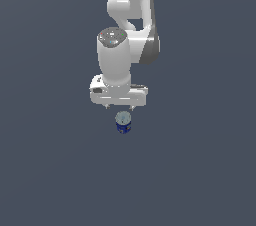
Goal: Pick up the object and move it to a goal position.
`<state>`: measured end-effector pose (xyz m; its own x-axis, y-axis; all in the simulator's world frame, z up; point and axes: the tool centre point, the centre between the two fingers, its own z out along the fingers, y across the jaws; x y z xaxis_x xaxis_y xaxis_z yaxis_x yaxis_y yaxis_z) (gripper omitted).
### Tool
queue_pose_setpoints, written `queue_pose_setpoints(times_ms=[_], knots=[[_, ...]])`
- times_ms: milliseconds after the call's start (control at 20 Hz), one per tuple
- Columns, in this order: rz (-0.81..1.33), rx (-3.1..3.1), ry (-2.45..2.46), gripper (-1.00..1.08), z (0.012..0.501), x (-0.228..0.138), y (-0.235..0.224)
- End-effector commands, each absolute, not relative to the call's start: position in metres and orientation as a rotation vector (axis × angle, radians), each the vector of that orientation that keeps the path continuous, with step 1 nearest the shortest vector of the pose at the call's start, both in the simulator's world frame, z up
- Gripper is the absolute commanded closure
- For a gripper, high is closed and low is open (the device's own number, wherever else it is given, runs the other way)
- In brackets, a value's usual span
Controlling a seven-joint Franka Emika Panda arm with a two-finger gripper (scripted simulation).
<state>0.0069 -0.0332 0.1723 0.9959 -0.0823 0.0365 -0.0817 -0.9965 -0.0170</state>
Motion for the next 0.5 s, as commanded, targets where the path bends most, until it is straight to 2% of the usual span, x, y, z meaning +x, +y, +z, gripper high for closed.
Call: queue_pose_setpoints(times_ms=[0, 450], knots=[[-0.058, -3.123, 0.128, -0.92, 0.172, 0.007, -0.033], [-0.071, -3.154, 0.098, -0.92, 0.18, 0.008, -0.052]])
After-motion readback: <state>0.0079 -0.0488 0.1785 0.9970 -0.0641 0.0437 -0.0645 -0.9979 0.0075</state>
